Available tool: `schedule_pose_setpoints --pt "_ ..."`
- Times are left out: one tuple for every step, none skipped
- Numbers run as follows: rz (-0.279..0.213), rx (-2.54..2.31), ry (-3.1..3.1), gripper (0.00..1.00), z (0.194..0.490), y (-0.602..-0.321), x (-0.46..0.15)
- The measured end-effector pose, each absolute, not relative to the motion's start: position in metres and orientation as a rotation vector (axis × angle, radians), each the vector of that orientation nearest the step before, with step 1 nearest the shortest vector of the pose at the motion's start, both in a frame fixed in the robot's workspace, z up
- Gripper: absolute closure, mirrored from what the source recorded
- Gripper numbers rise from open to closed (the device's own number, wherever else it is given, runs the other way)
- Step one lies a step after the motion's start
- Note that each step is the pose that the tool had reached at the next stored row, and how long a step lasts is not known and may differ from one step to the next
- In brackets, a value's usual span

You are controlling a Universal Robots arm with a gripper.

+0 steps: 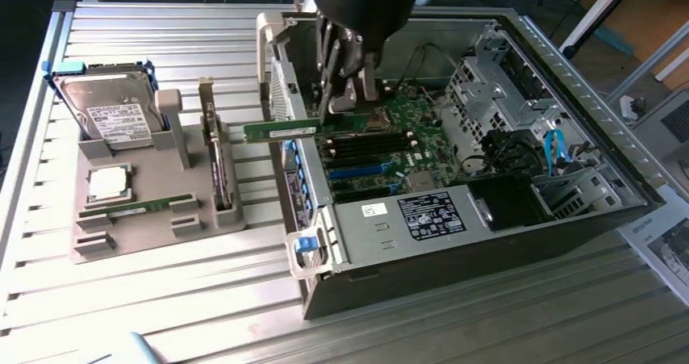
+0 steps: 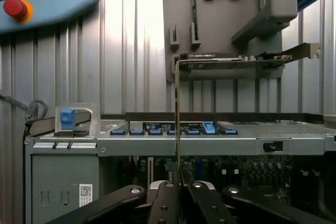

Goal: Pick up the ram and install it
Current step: 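Pick up the ram and move it above insertion slot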

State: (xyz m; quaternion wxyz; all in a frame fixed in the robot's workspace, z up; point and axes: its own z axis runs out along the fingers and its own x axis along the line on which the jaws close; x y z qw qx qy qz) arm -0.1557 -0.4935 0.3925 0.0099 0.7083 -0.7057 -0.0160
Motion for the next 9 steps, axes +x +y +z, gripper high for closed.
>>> schedule_pose_setpoints --pt "-0.050 2.211 -2.203 0.88 0.392 -0.494 -0.150" --pt "-0.050 2.211 -2.203 0.88 0.392 -0.494 -0.146" --pt "-0.050 2.211 -2.203 0.88 0.392 -0.494 -0.141" --pt "-0.050 2.211 -2.203 0.88 0.392 -0.494 -0.136" --pt "-0.050 2.211 -2.203 0.88 0.392 -0.494 -0.133" --pt "-0.050 2.211 -2.203 0.88 0.392 -0.494 -0.128" --pt "-0.050 2.211 -2.203 0.88 0.392 -0.494 -0.125" --pt "-0.050 2.211 -2.203 0.88 0.392 -0.494 -0.120" --pt "-0.050 2.211 -2.203 0.88 0.392 -0.494 -0.117"
